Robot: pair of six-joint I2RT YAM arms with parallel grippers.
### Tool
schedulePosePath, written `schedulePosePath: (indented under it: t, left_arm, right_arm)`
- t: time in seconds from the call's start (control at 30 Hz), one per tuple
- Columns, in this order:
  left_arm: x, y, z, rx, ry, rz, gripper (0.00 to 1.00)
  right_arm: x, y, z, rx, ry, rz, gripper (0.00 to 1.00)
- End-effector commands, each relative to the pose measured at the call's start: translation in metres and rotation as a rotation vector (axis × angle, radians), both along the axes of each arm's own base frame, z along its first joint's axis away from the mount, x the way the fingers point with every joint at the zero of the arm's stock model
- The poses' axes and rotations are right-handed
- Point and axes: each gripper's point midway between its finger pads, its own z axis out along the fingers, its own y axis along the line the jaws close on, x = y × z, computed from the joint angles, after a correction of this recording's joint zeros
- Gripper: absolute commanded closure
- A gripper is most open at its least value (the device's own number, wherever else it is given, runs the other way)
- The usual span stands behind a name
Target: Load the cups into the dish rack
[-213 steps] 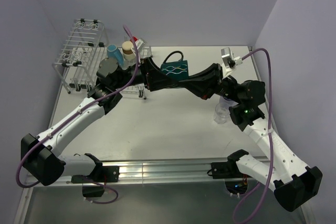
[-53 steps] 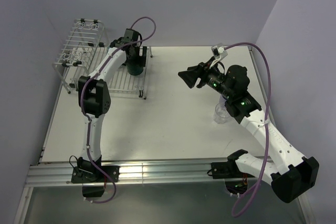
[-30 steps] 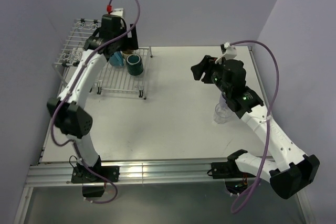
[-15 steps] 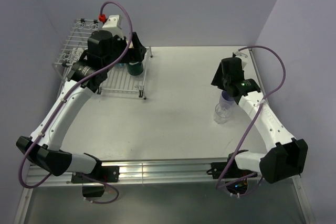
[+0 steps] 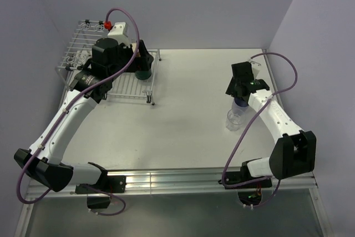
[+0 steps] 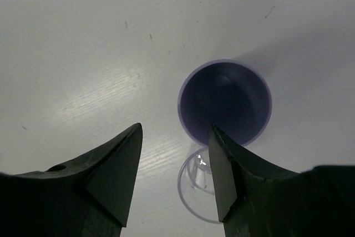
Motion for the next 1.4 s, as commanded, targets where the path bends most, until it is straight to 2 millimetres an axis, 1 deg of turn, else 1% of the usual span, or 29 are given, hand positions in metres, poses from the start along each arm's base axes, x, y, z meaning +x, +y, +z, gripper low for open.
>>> schedulePosePath:
  t: [0.0,0.1,0.27,0.4,0.6,0.63,0.7,0.73,0.8,0.83,0.87,0.9,0.97,1.0,1.03,1.07,1.13,1.17,1.2,1.23,1.27,1.3,1.33,1.37]
  left_arm:
    - [-0.003,-0.001,0.016,-0.024,-0.054,-0.003,0.01]
    - [-0.002,0.000,0.016,-0.018,-0.052,0.000,0.01]
    - [-0.002,0.001,0.014,-0.015,-0.053,0.007,0.01]
    - [0.001,0.000,0.008,-0.005,-0.038,0.007,0.01]
    - [0.004,-0.002,0.003,-0.001,-0.028,0.007,0.01]
    - [0.003,-0.002,0.002,0.001,-0.025,0.008,0.01]
    - [0.005,-0.002,0.000,0.003,-0.023,0.010,0.01]
    - [0.005,-0.003,0.001,0.002,-0.022,0.009,0.01]
    - [0.005,-0.004,0.000,0.000,-0.018,0.007,0.01]
    - [0.005,-0.005,-0.001,0.002,-0.014,0.004,0.01]
    - [0.005,-0.006,-0.001,-0.001,-0.013,0.000,0.01]
    - [0.004,-0.009,-0.001,-0.010,-0.010,-0.010,0.01]
    - [0.002,-0.012,0.002,-0.028,-0.013,-0.024,0.01]
    - [0.000,-0.015,0.004,-0.048,-0.014,-0.044,0.01]
    - [-0.001,-0.017,0.006,-0.059,-0.018,-0.053,0.01]
    - [-0.002,-0.019,0.010,-0.072,-0.027,-0.060,0.01]
    - [-0.005,-0.024,0.015,-0.103,-0.028,-0.089,0.01]
    - [-0.007,-0.026,0.013,-0.112,-0.024,-0.106,0.01]
    - [-0.010,-0.031,0.022,-0.148,-0.047,-0.130,0.01]
    - [-0.019,-0.041,0.025,-0.182,-0.046,-0.206,0.01]
    - [-0.022,-0.040,0.023,-0.207,-0.043,-0.232,0.01]
    - [-0.023,-0.043,0.033,-0.266,-0.063,-0.259,0.01]
    - [-0.027,-0.045,0.027,-0.298,-0.041,-0.310,0.01]
    - [-0.030,-0.045,0.029,-0.328,-0.040,-0.338,0.01]
  right_arm:
    - [0.003,-0.013,-0.014,-0.016,0.031,-0.046,0.42]
    - [0.005,-0.013,-0.026,-0.003,0.059,-0.041,0.44]
    - [0.012,-0.011,-0.038,0.014,0.079,-0.037,0.46]
    - [0.017,-0.008,-0.052,0.027,0.111,-0.034,0.48]
    - [0.021,-0.013,-0.062,0.006,0.127,-0.055,0.56]
    - [0.022,-0.013,-0.062,0.009,0.129,-0.055,0.63]
    - [0.024,-0.012,-0.060,0.012,0.122,-0.053,0.72]
    - [0.026,-0.011,-0.058,0.016,0.117,-0.049,0.85]
    - [0.031,-0.007,-0.050,0.035,0.101,-0.035,0.98]
    - [0.033,-0.004,-0.046,0.048,0.096,-0.024,1.00]
    - [0.035,0.005,-0.043,0.084,0.091,0.002,1.00]
    - [0.039,0.013,-0.028,0.115,0.052,0.028,1.00]
    - [0.044,0.031,-0.005,0.172,-0.010,0.088,1.00]
    - [0.047,0.046,0.022,0.207,-0.077,0.137,1.00]
    - [0.048,0.052,0.036,0.218,-0.109,0.157,1.00]
    - [0.054,0.059,0.065,0.230,-0.175,0.179,1.00]
    - [0.054,0.079,0.096,0.295,-0.231,0.255,1.00]
    - [0.054,0.089,0.111,0.346,-0.265,0.292,1.00]
    - [0.051,0.111,0.141,0.439,-0.349,0.397,1.00]
    - [0.048,0.122,0.155,0.492,-0.392,0.449,1.00]
    - [0.040,0.135,0.166,0.575,-0.418,0.491,1.00]
    - [0.042,0.149,0.190,0.641,-0.506,0.564,1.00]
    - [0.028,0.167,0.201,0.732,-0.510,0.674,1.00]
    - [0.024,0.176,0.203,0.818,-0.495,0.685,1.00]
